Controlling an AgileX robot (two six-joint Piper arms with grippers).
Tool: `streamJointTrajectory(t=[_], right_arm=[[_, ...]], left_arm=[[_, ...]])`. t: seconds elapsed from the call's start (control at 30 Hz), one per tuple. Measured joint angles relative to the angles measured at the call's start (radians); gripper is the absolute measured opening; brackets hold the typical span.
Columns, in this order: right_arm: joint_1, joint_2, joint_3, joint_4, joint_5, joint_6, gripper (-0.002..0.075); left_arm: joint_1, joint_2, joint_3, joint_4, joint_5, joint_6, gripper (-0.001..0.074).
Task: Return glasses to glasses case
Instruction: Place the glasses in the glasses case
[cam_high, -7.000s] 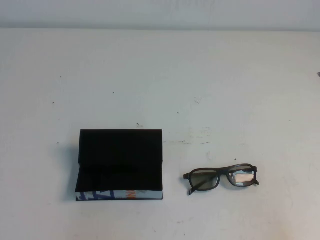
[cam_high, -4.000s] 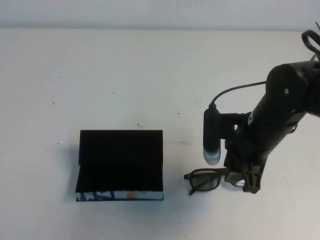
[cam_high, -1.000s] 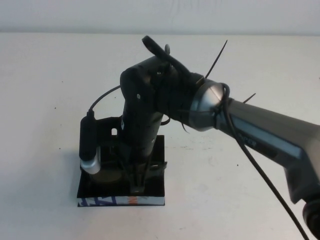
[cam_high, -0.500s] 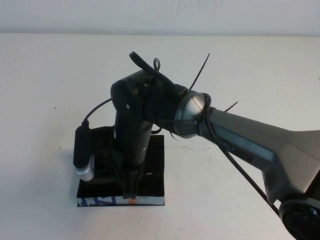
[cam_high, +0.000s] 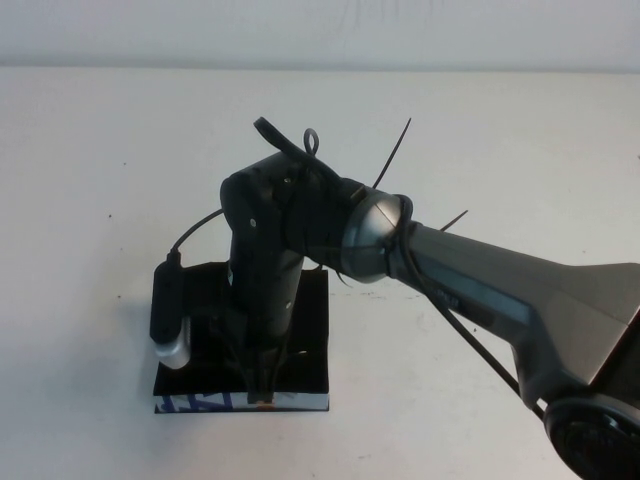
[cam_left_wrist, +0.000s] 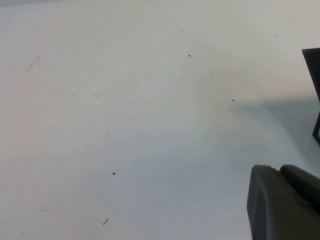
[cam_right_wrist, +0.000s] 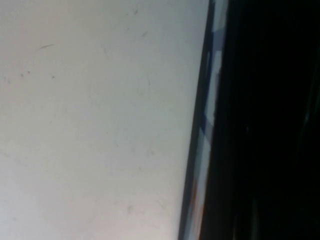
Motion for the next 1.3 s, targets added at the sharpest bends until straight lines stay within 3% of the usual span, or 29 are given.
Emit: streamJointTrajectory(t=[0.13, 0.33, 0.43, 1.07, 1.3], right_arm=[[-0.002, 0.002, 0.000, 0.000, 0.000, 0.000, 0.0073], [-0.003, 0.012, 0.000, -0.002, 0.000, 0.000, 0.0200], [-0.003, 0.012, -0.009, -0.002, 0.000, 0.000, 0.0229], [-0.003, -0.032, -0.046, -0.048, 0.000, 0.061, 0.0239], [0.002, -0.070, -0.046, -0.093, 0.002, 0.193, 0.0239]], left_arm=[[0.000, 0.000, 0.000, 0.000, 0.000, 0.000, -0.0001], [0.000, 0.000, 0.000, 0.000, 0.000, 0.000, -0.0001], [0.000, 0.000, 0.000, 0.000, 0.000, 0.000, -0.0001], [0.000, 0.000, 0.000, 0.000, 0.000, 0.000, -0.0001], [0.000, 0.000, 0.000, 0.000, 0.000, 0.000, -0.0001]])
